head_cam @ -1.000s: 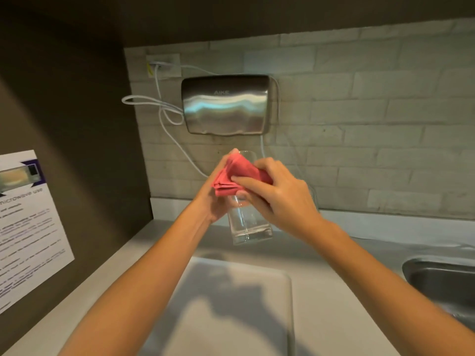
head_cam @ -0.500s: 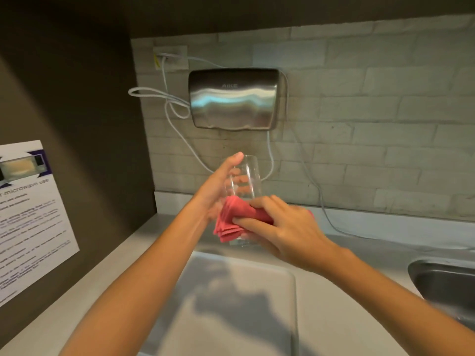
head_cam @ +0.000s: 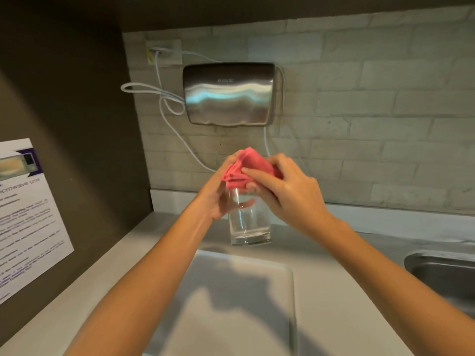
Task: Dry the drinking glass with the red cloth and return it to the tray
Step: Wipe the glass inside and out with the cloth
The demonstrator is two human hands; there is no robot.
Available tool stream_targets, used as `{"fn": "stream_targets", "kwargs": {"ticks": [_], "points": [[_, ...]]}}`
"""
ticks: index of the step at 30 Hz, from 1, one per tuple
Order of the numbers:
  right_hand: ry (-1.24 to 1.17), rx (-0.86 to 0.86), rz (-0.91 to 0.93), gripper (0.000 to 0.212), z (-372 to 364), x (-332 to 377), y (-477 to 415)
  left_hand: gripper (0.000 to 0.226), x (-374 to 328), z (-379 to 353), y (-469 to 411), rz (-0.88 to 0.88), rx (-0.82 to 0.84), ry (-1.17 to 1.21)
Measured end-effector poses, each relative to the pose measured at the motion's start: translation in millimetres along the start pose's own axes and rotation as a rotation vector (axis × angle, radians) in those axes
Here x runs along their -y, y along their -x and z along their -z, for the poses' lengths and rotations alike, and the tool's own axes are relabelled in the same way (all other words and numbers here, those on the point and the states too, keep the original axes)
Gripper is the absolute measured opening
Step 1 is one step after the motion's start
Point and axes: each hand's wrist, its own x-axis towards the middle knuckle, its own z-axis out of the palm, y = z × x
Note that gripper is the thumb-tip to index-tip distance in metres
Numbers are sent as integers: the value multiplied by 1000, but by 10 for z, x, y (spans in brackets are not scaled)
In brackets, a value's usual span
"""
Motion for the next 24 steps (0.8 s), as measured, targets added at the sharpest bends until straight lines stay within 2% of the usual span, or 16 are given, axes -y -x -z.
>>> {"fn": "stream_targets", "kwargs": {"ticks": [2, 5, 6, 9, 11, 13, 14, 17, 18, 20, 22, 24], "points": [[22, -15, 2, 30, -14, 61, -5, 41, -41, -19, -8, -7, -3, 6], [37, 129, 268, 25, -80, 229, 322, 39, -51, 19, -24, -33, -50, 30], [34, 153, 307, 24, -78, 223, 380, 40, -64, 19, -15, -23, -49, 47], [71, 67, 142, 25, -5, 125, 143, 49, -58, -22, -5, -22, 78, 4], [108, -21, 50, 28, 34, 80, -67, 46, -73, -53, 3, -33, 63, 16], [72, -17, 89, 29, 35, 116, -43, 48, -71, -32, -10, -61, 75, 33], [30, 39, 128, 29, 28, 130, 59, 51, -71, -23, 1, -69, 74, 38], [-80, 145, 296, 30, -20, 95, 404, 48, -42, 57, -7, -79, -23, 73], [-78, 141, 281, 29, -14, 46, 387, 49, -30, 51, -1, -89, 0, 68], [-66, 61, 140, 31, -6, -33, 168, 56, 6, -1, 23, -106, 81, 49], [-31, -30, 20, 31, 18, -31, -94, 55, -13, -55, 12, -107, 47, 66], [-9, -30, 19, 30, 30, 58, -141, 46, -56, -42, -7, -106, 30, 100]]}}
